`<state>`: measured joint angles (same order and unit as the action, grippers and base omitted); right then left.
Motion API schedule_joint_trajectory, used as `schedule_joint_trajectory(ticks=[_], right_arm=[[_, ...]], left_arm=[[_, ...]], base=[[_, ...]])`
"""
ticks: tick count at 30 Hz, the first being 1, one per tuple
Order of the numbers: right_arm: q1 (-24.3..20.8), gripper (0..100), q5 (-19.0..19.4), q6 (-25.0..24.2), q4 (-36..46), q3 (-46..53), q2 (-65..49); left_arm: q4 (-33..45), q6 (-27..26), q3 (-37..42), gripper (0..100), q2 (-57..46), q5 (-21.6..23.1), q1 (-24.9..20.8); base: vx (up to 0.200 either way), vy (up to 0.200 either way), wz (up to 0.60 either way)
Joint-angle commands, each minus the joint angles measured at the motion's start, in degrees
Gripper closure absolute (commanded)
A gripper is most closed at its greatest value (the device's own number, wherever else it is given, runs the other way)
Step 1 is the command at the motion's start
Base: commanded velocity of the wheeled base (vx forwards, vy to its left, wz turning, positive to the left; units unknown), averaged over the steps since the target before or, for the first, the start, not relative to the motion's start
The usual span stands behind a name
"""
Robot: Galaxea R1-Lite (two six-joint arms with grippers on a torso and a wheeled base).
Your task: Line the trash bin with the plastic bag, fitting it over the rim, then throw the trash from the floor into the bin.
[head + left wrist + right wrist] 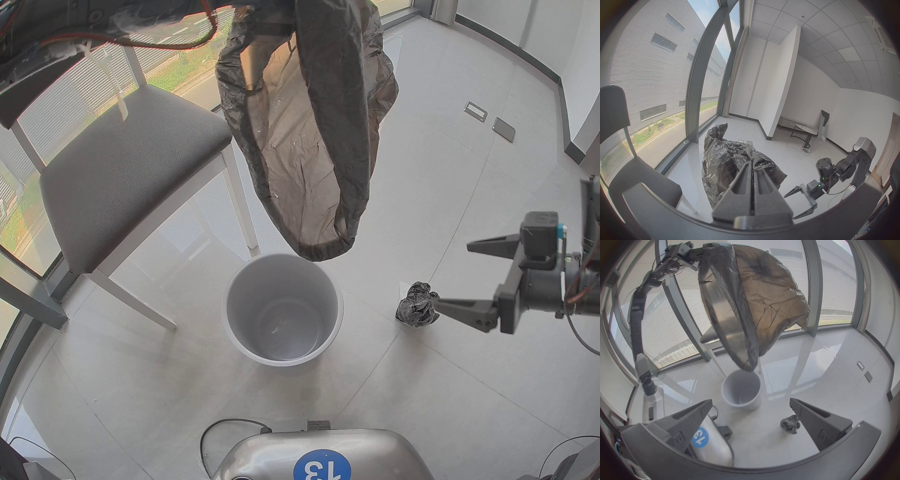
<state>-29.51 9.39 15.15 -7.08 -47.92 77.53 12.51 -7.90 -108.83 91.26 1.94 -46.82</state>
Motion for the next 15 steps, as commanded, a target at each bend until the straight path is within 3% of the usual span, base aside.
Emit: schedule_joint_trajectory(ticks=[1, 15], right_arm=[[-1.07, 0, -1.48, 0.76, -7.16, -5.25, 11.24], [-3.71, 0, -2.71, -0.21, -10.23, -16.59, 23.28]], left_arm=[[0.59, -0.01, -2.8, 100, 1.2, -0.62, -1.25], [4.02, 0.87, -5.77, 100, 3.22, -1.06, -4.42]], base=[[0.0, 0.0, 0.0], [0.0, 0.0, 0.0]])
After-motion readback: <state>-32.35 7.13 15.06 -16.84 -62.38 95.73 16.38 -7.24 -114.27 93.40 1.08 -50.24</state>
